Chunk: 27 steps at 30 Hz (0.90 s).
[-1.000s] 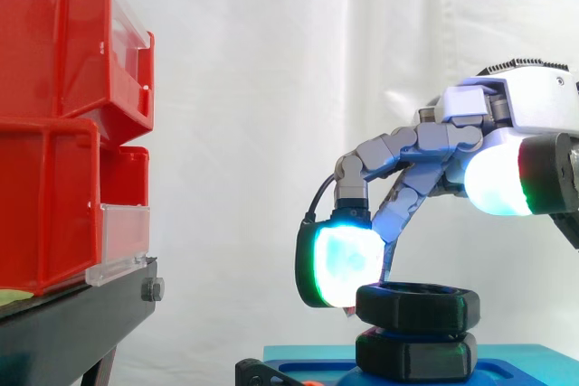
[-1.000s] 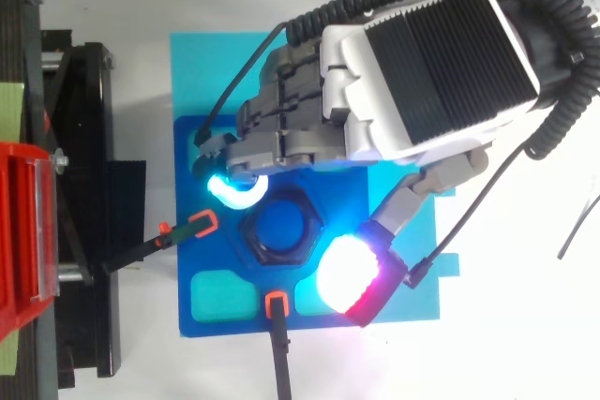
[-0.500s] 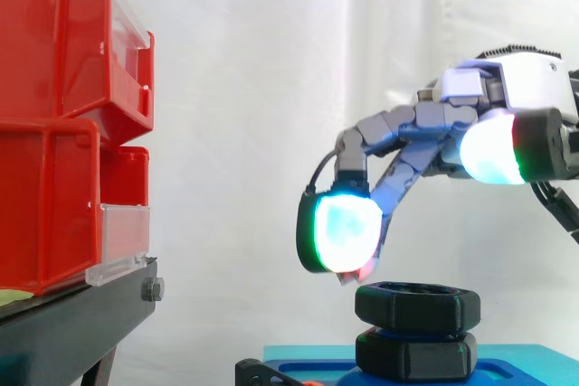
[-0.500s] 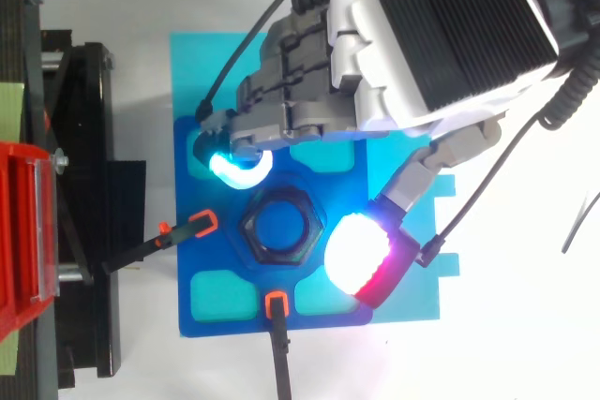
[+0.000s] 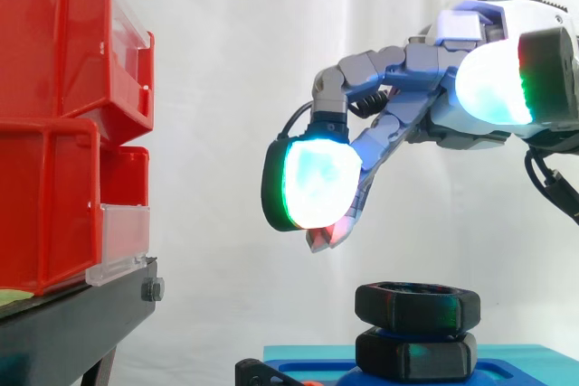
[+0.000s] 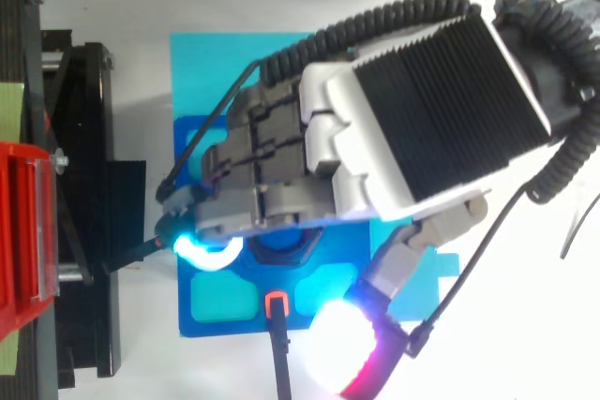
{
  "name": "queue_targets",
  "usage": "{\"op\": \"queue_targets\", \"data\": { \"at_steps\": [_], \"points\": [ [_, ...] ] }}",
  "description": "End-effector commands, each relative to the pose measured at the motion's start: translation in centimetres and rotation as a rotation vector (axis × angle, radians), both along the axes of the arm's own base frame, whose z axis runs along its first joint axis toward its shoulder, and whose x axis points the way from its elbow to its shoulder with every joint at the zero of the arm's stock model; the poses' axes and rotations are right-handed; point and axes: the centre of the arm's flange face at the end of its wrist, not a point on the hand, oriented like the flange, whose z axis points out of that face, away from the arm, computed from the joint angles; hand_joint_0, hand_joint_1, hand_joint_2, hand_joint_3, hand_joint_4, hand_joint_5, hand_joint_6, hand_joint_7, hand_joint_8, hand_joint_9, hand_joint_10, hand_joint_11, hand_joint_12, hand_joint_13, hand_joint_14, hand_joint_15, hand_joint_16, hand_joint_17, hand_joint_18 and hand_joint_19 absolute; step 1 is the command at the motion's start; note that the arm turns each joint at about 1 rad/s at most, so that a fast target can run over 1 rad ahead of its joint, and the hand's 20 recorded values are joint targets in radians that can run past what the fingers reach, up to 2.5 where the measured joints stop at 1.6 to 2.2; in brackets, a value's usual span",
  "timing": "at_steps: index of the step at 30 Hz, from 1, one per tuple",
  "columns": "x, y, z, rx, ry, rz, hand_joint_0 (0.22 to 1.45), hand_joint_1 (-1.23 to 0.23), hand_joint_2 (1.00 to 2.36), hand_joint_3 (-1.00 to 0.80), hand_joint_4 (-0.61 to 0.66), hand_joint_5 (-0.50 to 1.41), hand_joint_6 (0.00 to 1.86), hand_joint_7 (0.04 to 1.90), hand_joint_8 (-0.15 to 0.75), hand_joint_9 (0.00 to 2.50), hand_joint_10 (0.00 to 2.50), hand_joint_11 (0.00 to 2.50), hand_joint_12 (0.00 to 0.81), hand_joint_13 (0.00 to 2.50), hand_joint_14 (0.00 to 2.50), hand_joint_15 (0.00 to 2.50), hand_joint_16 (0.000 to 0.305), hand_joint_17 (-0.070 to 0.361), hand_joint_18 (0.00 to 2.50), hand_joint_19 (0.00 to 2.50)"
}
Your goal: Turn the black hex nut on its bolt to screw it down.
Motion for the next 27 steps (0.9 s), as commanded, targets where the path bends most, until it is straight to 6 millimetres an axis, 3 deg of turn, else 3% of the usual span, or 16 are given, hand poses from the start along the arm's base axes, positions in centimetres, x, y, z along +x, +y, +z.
{"op": "queue_targets", "data": {
  "at_steps": [1, 15, 20, 27],
  "points": [
    [0.3, 1.0, 0.0, 0.011, 0.007, -0.02, 0.49, -0.31, 1.0, -0.5, 0.33, -0.14, 0.5, 1.14, 0.373, 0.79, 0.01, 0.55, 0.404, 0.84, 0.01, 0.28, 0.055, 0.125, 0.91, 0.36],
    [0.6, 3.7, -1.9, 0.043, -0.027, -0.044, 0.49, -0.31, 1.0, -0.5, 0.33, -0.14, 0.5, 1.14, 0.374, 0.79, 0.01, 0.55, 0.403, 0.84, 0.01, 0.27, 0.055, 0.124, 0.91, 0.36],
    [1.4, 4.0, -4.8, 0.064, -0.005, -0.036, 0.49, -0.31, 1.0, -0.5, 0.33, -0.14, 0.5, 1.13, 0.375, 0.79, 0.01, 0.53, 0.403, 0.83, 0.01, 0.27, 0.055, 0.125, 0.91, 0.36],
    [1.6, 4.1, -4.6, 0.082, -0.018, -0.031, 0.49, -0.31, 1.0, -0.5, 0.32, -0.15, 0.53, 1.12, 0.373, 0.77, 0.01, 0.53, 0.403, 0.82, 0.01, 0.27, 0.055, 0.124, 0.9, 0.36]
  ]
}}
